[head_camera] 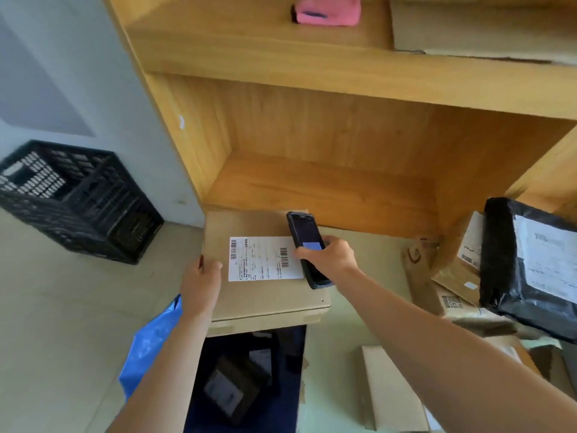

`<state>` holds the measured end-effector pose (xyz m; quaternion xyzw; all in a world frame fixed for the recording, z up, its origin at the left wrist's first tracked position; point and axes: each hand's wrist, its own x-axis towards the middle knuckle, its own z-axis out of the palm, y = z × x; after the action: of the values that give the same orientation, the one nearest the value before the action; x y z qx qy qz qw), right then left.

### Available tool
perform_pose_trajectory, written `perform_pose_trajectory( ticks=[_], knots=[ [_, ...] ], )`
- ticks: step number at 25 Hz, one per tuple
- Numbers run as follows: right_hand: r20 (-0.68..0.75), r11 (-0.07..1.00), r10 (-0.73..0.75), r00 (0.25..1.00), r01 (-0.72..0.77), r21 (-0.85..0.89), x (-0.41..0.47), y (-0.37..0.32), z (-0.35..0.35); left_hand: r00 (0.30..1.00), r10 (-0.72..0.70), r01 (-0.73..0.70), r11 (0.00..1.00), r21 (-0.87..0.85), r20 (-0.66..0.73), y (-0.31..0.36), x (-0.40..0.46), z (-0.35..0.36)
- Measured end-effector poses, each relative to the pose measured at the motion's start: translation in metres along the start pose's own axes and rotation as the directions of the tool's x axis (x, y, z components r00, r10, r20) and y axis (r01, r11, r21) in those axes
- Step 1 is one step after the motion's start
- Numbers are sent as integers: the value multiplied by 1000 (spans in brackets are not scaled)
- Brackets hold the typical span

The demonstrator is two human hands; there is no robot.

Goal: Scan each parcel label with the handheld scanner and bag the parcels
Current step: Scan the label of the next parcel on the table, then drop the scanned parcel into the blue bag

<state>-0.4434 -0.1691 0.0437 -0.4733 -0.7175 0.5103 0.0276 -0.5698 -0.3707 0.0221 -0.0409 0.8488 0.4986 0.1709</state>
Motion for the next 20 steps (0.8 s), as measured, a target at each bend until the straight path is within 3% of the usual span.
perform_pose_trajectory(
  ticks=[5, 12, 20],
  knots=[
    [177, 994, -8, 984, 27, -105, -18, -19, 82, 992, -65, 69, 997, 34, -106, -48, 14, -73],
    [318, 947, 128, 939, -21, -320, -46, 36, 151, 962, -235, 248, 965, 82, -140, -138, -5, -95],
    [303, 881, 333, 893, -180, -437, -39, 101, 189, 873, -488, 470, 848, 244, 14, -222, 16, -59]
  ],
)
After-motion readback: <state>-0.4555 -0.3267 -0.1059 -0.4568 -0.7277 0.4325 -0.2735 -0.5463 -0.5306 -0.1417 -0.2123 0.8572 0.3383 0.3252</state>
